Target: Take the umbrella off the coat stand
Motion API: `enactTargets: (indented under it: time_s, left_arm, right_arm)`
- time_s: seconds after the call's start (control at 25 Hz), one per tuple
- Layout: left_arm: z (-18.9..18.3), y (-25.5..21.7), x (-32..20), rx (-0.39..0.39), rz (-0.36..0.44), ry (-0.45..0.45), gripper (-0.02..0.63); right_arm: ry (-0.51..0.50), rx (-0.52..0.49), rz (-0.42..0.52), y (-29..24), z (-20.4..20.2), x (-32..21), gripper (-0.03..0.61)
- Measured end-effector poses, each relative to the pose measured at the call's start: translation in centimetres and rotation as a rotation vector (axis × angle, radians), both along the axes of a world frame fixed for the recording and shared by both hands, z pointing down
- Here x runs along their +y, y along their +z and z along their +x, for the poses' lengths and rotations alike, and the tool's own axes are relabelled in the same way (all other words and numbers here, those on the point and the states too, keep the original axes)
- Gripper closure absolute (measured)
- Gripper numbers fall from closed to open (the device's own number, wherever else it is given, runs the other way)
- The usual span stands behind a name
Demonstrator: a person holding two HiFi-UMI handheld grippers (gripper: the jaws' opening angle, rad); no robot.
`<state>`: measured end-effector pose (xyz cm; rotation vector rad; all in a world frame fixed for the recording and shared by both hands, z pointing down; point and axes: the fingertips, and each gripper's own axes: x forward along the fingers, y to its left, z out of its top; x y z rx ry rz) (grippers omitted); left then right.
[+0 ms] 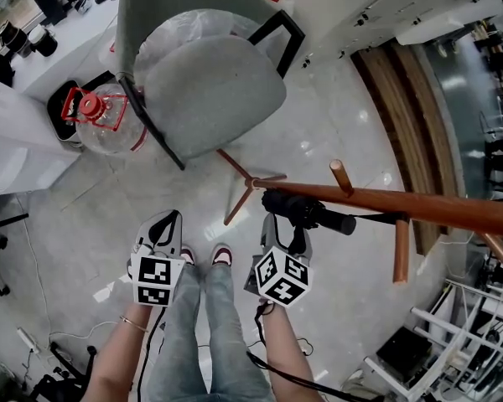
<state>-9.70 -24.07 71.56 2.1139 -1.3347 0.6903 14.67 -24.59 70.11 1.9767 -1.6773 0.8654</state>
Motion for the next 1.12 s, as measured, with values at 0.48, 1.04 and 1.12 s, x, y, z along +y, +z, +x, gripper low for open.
enactTargets:
  time_s: [0.48, 1.04, 1.12]
  left_arm:
    - [-1.2, 2.2, 0.7, -0.005, -0.035, -0.043, 0.609]
    - [-0.6, 3.2, 1.3, 0.008, -0.061, -0.037, 0.609]
    - [-0.6, 3.3, 1.2, 0.007, -0.062, -0.040, 0.609]
  right_arm:
    - [0.086, -0.011, 0.047, 1.3, 0.6, -3.2, 0.249]
    - [0.151, -0.003, 0.064, 1.1, 1.3, -4.6, 0.249]
    - [0.152, 0.014, 0.063, 1.0, 1.6, -4.8, 0.249]
